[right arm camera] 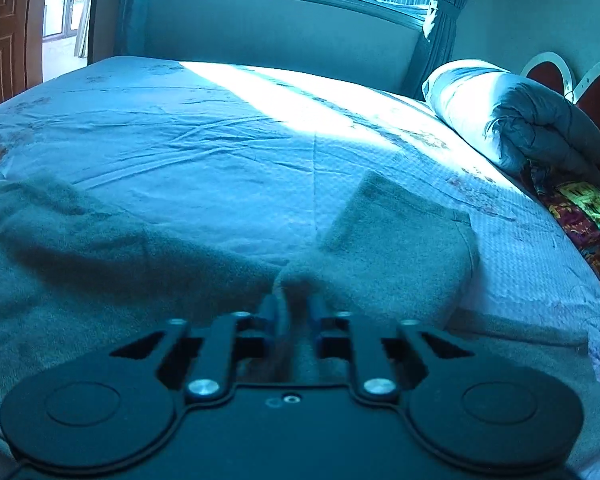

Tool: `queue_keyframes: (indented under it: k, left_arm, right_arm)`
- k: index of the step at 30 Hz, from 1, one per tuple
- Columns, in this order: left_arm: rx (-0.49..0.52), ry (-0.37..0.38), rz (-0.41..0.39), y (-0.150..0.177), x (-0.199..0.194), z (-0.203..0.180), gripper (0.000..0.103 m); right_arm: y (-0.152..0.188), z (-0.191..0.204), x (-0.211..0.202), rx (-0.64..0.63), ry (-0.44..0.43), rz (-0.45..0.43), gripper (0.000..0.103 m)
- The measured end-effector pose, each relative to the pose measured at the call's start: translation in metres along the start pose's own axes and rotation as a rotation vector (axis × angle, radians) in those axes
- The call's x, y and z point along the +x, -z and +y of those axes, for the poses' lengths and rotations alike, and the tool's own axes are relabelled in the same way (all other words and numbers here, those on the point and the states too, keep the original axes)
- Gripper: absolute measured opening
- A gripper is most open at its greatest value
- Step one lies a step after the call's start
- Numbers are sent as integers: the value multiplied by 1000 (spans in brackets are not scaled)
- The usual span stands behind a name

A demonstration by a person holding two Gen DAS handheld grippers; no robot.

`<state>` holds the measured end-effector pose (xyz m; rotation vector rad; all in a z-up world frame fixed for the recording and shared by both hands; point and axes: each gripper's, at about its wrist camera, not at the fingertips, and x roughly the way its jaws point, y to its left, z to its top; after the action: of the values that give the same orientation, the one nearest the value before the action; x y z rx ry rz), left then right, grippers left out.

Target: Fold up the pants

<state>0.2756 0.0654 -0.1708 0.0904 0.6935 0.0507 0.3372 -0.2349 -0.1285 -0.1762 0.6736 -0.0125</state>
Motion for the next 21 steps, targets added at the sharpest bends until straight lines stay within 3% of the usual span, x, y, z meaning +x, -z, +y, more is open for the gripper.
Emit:
queue_keyframes:
  k: [5, 9, 11, 15, 19, 21]
  left_arm:
    - [-2, 22, -1, 0, 2, 4, 103]
    - [-4, 22, -7, 1, 2, 4, 103]
    - [-4, 21, -9, 1, 2, 4, 103]
    - [-26, 14, -12, -1, -1, 4, 103]
    - [-48, -57, -32, -4, -10, 7, 103]
    - [-52, -93, -34, -4, -12, 11, 103]
  right_arm:
    - [29, -54, -47, 157, 27, -85, 0]
    - [74, -104, -71, 337, 130, -19, 0]
    - [86, -118, -80, 367, 125, -30, 0]
    - [64, -102, -81, 330, 36, -94, 9]
    - [31, -62, -66, 230, -30, -115, 12]
    - [13, -38, -52, 149, -49, -121, 20]
